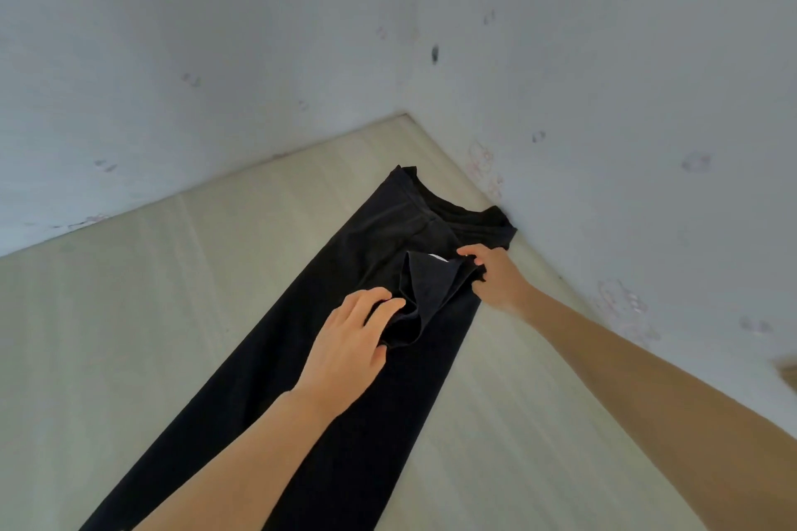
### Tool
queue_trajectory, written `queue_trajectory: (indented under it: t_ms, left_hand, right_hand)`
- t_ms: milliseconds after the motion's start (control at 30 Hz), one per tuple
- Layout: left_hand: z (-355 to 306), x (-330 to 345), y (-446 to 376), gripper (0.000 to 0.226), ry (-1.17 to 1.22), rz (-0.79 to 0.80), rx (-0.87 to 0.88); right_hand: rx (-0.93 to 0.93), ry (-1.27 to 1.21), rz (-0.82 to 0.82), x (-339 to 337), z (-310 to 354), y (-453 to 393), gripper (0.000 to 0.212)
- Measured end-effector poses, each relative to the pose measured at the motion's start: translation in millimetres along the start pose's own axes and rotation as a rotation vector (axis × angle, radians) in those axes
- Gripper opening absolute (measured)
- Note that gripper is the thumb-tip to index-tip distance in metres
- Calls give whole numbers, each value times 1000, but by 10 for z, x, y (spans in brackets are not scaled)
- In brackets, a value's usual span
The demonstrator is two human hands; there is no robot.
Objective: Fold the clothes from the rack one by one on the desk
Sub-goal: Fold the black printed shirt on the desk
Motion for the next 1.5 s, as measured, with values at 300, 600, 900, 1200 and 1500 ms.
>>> queue_trajectory:
  t_ms: [300,600,900,1200,1500]
  left_hand:
    - [61,160,-10,19,-78,66,-52]
    - [-209,339,58,12,-108,38,181]
    - [-170,521,429,45,-83,376,46]
    - [-112,457,340,59,-53,316,-159]
    - [11,302,84,17,207,80,-341]
  right_hand:
    - [-78,328,43,223,449,-238,42]
    - [14,375,-120,-170,251,-135,31]
    - [70,166,-32,66,-229,279,36]
    - [89,-212,-178,-150,136,432,16]
    - [212,-497,-153,-357,654,63,15]
Point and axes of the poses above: each hand's wrist, its own y-axis away from the middle knuckle, its own x-axis out of the palm, z = x × y, the point moved 7 cm from there along -y, towards the middle knuckle, and after that the axes turned 1 degree about z, right-handed, at the moved point
